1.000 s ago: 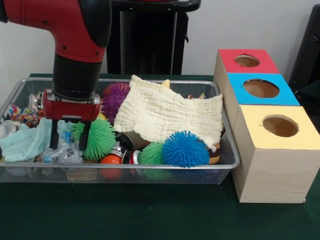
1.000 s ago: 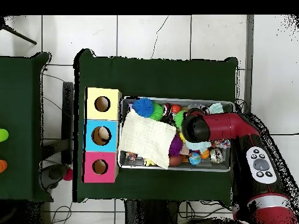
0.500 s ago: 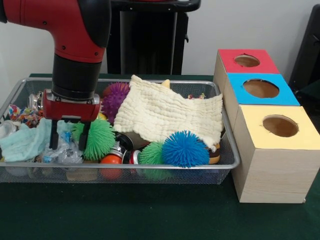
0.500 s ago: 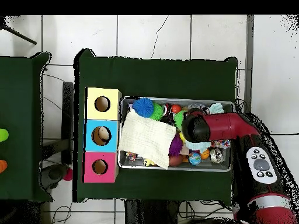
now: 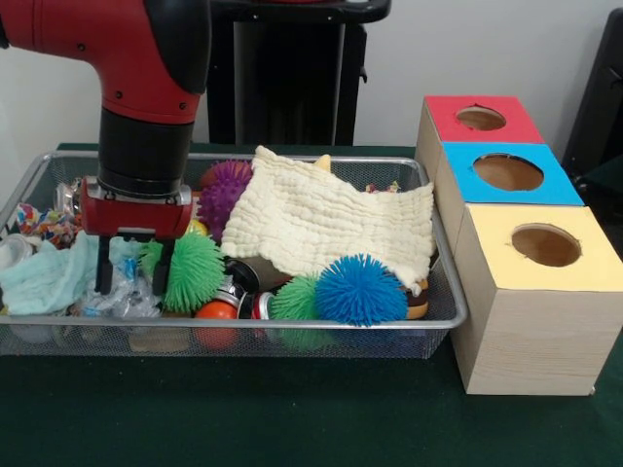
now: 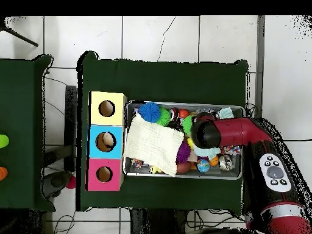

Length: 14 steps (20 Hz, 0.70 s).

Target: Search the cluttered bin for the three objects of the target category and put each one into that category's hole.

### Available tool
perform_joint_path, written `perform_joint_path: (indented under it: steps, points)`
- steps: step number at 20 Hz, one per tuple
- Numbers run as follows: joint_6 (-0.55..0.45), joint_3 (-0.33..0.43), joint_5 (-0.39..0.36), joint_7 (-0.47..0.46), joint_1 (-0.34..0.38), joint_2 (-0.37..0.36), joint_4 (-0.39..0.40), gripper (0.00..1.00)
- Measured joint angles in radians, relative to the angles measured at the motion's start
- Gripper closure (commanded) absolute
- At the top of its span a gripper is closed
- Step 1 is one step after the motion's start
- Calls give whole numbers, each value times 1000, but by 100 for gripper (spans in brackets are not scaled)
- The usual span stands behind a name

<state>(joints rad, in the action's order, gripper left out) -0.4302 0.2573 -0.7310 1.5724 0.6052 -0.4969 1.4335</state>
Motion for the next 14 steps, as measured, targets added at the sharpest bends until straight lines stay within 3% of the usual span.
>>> perform_joint_path:
  steps: [14]
  points:
    - [0, 37, 0, 0, 37, 8, 1, 0]
